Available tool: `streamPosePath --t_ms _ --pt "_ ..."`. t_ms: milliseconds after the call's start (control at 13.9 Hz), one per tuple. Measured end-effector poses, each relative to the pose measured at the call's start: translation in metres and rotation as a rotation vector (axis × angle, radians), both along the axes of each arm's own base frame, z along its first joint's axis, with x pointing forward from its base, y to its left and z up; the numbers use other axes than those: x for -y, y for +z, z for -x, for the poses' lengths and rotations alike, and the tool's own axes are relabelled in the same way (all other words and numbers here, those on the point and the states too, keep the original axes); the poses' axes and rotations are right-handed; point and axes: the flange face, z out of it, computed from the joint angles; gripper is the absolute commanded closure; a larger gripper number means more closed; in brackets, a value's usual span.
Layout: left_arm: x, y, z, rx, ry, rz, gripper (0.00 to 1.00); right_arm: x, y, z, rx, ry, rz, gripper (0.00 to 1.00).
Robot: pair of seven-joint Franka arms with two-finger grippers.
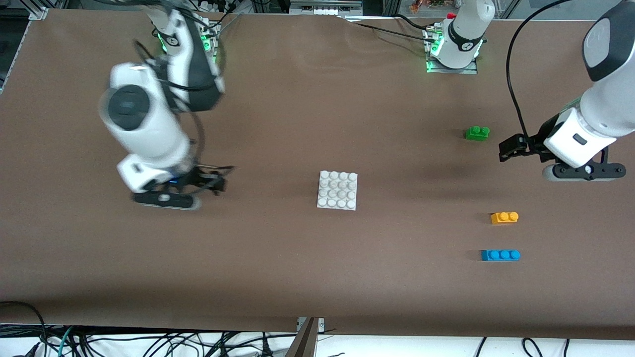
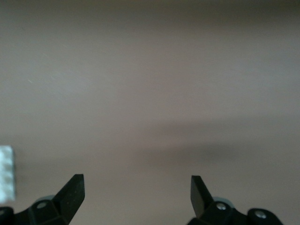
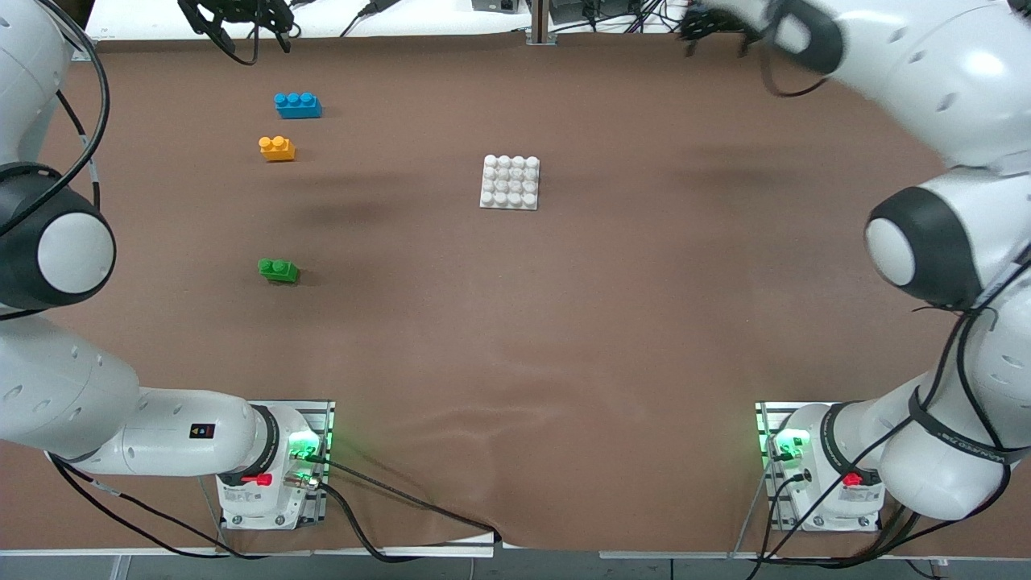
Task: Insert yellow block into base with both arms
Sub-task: 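Raise the right gripper away while the left gripper reaches the yellow block, then lower the left gripper and grasp the yellow block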
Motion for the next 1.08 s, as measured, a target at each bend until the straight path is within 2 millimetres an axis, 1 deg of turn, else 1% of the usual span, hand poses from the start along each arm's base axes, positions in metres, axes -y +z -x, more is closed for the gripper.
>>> streamPosePath --t_ms 72,144,216,287,431,575,719,790,862,934,1006,1078 --pt "-0.011 -0.014 -0.009 0.005 0.009 0.001 0.00 0.037 0.018 0.002 -0.027 0.013 -0.015 0.00" --pt "-0.025 -0.029 -0.019 0.012 -0.001 0.004 0.00 0.066 0.032 0.006 -0.048 0.012 -0.028 0.00" --pt "-0.037 -0.044 -0.028 0.022 -0.018 0.008 0.00 0.084 0.043 0.011 -0.062 0.002 -0.041 0.00" --pt "-0.047 -0.060 -0.036 0.030 -0.033 0.011 0.00 0.098 0.052 0.016 -0.070 -0.010 -0.061 0.00" --pt "-0.065 -0.090 -0.049 0.039 -0.050 0.015 0.00 0.118 0.067 0.025 -0.090 -0.010 -0.071 0.00" --pt "-0.079 -0.115 -0.059 0.053 -0.064 0.018 0.00 0.139 0.086 0.040 -0.099 -0.010 -0.066 0.00" --pt "-0.091 -0.144 -0.068 0.071 -0.095 0.018 0.00 0.167 0.107 0.065 -0.096 -0.026 -0.092 0.00" --pt "-0.098 -0.162 -0.072 0.079 -0.110 0.019 0.00 0.176 0.117 0.080 -0.092 -0.030 -0.098 0.00" --pt "-0.105 -0.181 -0.073 0.087 -0.115 0.017 0.00 0.180 0.125 0.094 -0.084 -0.027 -0.096 0.00" --pt "-0.112 -0.201 -0.072 0.101 -0.114 0.013 0.00 0.179 0.132 0.107 -0.078 -0.017 -0.092 0.00" --pt "-0.117 -0.219 -0.070 0.115 -0.111 0.010 0.00 0.175 0.136 0.115 -0.076 -0.006 -0.086 0.00" --pt "-0.120 -0.235 -0.066 0.134 -0.107 0.006 0.00 0.171 0.138 0.118 -0.073 0.003 -0.080 0.00"
